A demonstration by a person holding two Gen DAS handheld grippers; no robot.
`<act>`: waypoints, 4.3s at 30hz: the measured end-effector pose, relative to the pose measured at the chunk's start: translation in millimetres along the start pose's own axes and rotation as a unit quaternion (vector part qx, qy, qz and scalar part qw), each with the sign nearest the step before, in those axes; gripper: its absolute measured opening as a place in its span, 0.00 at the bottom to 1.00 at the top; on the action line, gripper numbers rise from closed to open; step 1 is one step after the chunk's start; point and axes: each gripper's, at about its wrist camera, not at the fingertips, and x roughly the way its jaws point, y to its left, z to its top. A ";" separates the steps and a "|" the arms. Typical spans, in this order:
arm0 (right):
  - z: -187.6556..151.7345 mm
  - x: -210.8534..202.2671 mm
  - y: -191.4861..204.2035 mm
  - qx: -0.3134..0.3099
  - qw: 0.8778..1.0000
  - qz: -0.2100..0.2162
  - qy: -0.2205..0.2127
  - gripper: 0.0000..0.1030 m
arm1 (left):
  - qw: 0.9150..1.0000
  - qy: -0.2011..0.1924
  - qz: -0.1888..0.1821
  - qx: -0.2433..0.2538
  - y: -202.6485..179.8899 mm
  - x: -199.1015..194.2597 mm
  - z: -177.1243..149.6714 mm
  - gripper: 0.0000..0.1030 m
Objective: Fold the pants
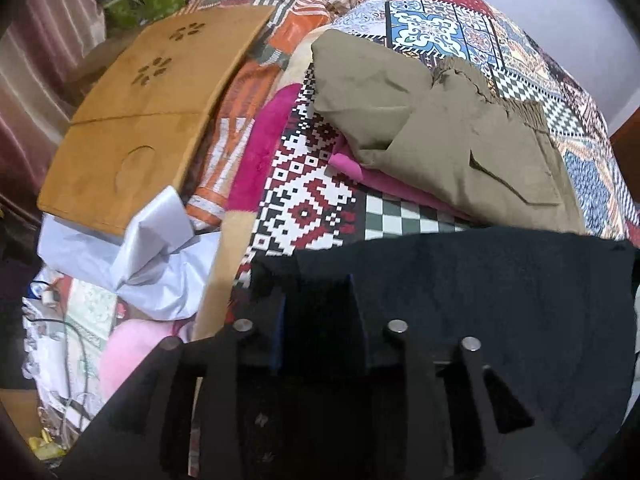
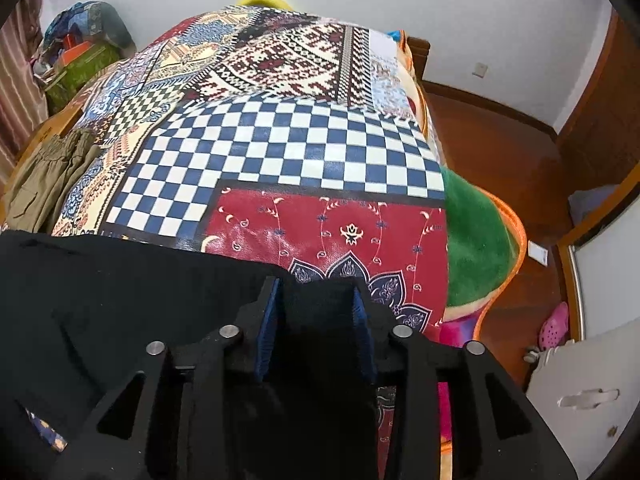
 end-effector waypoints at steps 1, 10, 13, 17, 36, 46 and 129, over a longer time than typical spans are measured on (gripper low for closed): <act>-0.5 1.0 -0.9 0.002 1.000 0.003 0.003 0.34 | 1.000 0.004 -0.005 -0.002 0.8 3.3 1.6 0.30; -1.4 16.2 -2.0 0.006 1.000 0.010 0.017 0.43 | 1.000 0.013 -0.013 -0.010 -1.6 15.1 9.8 0.30; -2.1 14.5 -2.4 0.016 0.999 0.032 0.006 0.24 | 1.000 0.006 -0.009 -0.010 -2.8 12.6 10.1 0.26; -0.5 9.4 2.9 0.013 1.000 0.026 -0.007 0.21 | 1.000 -0.002 -0.017 -0.011 -4.4 9.5 10.5 0.17; 16.0 -63.2 9.9 0.019 0.995 0.013 -0.094 0.17 | 0.994 -0.094 -0.049 -0.004 -24.2 -79.3 8.1 0.07; -1.0 -115.0 18.0 0.021 0.991 0.014 -0.131 0.17 | 0.987 -0.138 -0.076 0.011 -31.7 -142.8 -17.5 0.07; -222.7 -177.5 0.1 0.138 0.985 0.028 -0.099 0.17 | 0.996 -0.066 -0.056 -0.023 30.8 -174.8 -292.1 0.13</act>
